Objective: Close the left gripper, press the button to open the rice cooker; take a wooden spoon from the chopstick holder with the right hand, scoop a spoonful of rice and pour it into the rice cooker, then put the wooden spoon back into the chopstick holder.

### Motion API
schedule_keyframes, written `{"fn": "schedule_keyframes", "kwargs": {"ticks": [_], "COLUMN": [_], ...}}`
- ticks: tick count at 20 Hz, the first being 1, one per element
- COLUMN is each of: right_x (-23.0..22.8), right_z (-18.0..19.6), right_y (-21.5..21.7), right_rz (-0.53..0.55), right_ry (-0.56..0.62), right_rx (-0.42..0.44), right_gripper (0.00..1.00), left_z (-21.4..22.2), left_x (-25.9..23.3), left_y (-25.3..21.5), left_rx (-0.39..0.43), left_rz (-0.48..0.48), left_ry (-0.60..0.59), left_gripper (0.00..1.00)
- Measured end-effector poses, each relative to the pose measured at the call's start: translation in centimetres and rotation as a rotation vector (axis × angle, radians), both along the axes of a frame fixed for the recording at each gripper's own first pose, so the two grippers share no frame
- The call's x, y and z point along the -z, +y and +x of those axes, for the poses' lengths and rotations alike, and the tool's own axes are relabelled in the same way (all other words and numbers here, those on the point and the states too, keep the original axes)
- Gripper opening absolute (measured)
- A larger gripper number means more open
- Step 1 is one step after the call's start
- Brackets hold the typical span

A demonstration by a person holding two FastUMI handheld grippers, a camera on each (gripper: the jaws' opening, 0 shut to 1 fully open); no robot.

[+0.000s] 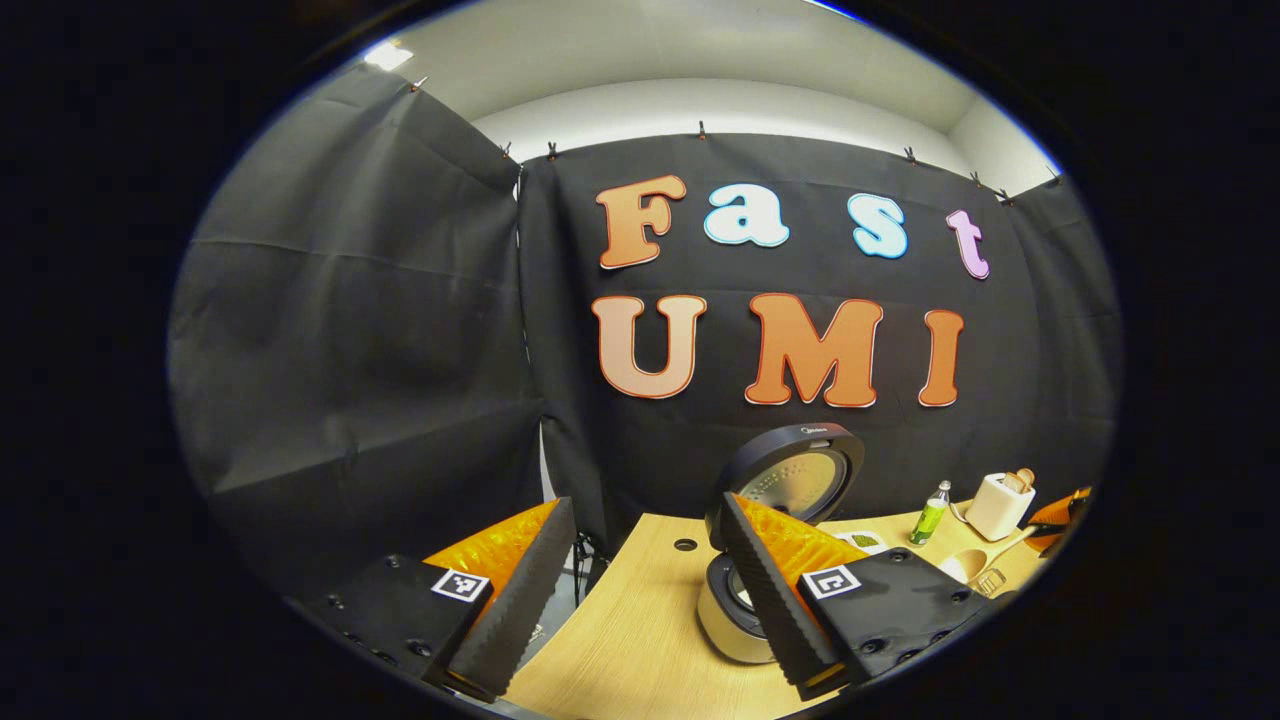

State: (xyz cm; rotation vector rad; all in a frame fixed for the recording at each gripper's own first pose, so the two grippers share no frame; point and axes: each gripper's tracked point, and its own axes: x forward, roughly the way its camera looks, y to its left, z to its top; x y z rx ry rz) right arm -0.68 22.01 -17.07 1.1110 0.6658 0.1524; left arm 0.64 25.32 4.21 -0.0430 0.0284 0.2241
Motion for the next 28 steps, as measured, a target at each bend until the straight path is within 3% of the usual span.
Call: {"fn": "schedule_keyframes", "kwargs": {"ticks": [6,7,8,12,15,16,17,24,25,26,28], "right_x": [-1.5,-1.5,-1.6,-1.2,-0.5,-0.1,0.1,1.8,2.1,2.4,2.9], "right_z": [2.4,2.8,3.2,4.8,5.7,6.0,6.2,8.0,8.1,8.4,8.4], "right_y": [4.5,5.3,6.0,8.9,10.6,11.2,11.7,14.5,14.9,15.4,16.0], "right_rz": [0.000,0.001,0.002,-0.028,-0.064,-0.079,-0.096,-0.245,-0.261,-0.275,-0.316], "right_ry": [-0.027,-0.029,-0.030,-0.046,-0.048,-0.052,-0.058,-0.092,-0.096,-0.099,-0.112], "right_rx": [-0.058,-0.068,-0.073,-0.090,-0.102,-0.110,-0.114,-0.161,-0.167,-0.177,-0.196], "right_gripper": [0.11,0.06,0.11,0.11,0.11,0.11,0.11,0.11,0.11,0.06,0.11], "left_z": [-0.3,-0.3,-0.4,-0.2,0.2,0.4,0.6,1.9,2.2,2.5,2.6], "left_x": [1.1,1.2,1.4,2.3,2.9,3.0,3.4,4.5,4.6,4.7,4.9], "left_y": [0.2,0.2,0.2,0.4,0.6,0.7,0.9,2.5,2.7,2.9,3.2], "left_rx": [0.002,0.003,0.004,0.010,0.009,0.009,0.007,-0.014,-0.016,-0.018,-0.027], "left_rz": [-0.011,-0.013,-0.015,-0.020,-0.027,-0.029,-0.029,-0.034,-0.036,-0.036,-0.039], "left_ry": [0.018,0.020,0.021,0.036,0.052,0.055,0.060,0.074,0.076,0.077,0.081], "left_gripper": [0.94,0.94,0.94,0.98,0.94,0.98,0.94,0.98,0.94,0.94,0.98]}}
